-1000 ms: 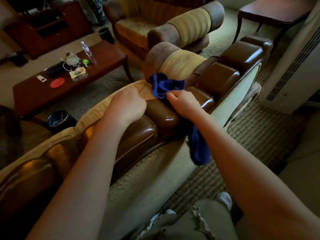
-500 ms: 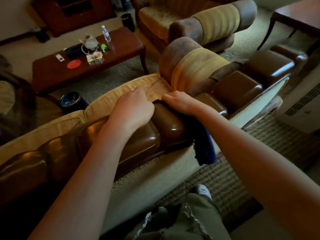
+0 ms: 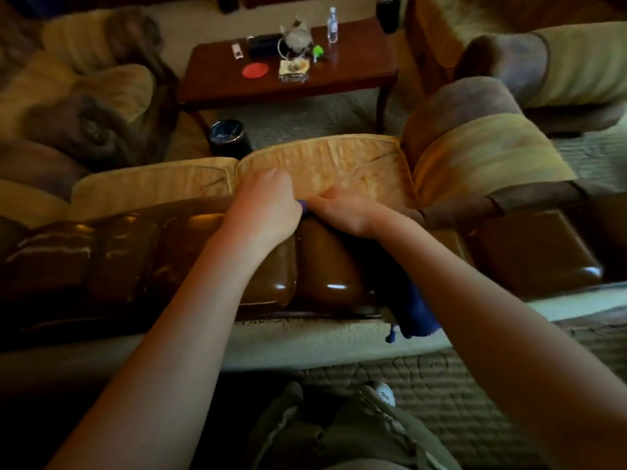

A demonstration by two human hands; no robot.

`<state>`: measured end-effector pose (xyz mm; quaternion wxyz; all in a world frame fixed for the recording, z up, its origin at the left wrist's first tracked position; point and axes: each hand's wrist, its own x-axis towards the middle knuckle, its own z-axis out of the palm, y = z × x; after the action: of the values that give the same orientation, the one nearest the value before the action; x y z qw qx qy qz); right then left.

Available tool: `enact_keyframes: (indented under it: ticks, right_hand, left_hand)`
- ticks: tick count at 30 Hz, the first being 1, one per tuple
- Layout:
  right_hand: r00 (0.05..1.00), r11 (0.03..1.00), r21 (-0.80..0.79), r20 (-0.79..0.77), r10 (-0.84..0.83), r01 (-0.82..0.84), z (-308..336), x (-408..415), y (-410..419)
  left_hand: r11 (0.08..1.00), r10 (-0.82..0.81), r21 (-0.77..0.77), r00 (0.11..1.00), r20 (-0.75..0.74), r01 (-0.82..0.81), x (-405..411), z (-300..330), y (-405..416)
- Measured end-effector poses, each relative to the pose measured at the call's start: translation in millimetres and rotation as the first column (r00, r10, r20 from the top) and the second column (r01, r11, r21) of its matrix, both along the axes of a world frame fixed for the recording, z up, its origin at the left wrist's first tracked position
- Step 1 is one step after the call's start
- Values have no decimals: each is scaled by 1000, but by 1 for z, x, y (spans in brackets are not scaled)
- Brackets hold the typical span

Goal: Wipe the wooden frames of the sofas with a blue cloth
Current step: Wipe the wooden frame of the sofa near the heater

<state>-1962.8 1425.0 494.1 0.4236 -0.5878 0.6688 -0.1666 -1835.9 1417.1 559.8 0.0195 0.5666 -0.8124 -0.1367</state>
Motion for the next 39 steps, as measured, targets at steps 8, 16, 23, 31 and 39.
enact_keyframes:
  ticks: [8, 16, 23, 31, 39]
  right_hand:
    - [981, 982, -185, -185, -63, 28, -10, -41, 61]
    - [995, 983, -154, 19, 101, -97, 7, 3, 15]
    - [989, 985, -157, -117, -94, 75, -9, -30, 55]
    - [999, 993, -118, 17, 33, -31, 10, 10, 7]
    - [985, 990, -113, -137, -102, 86, -9, -22, 40]
  left_hand:
    - [981, 120, -126, 974, -190, -145, -7, -16, 4]
    - [972, 179, -109, 955, -237, -209, -9, -15, 4]
    - [970, 170, -124, 946, -276, -210, -7, -21, 4]
    - [964, 146, -170, 943, -298, -203, -4, -24, -2]
    - [958, 121, -202, 926, -359, -204, -3, -26, -3]
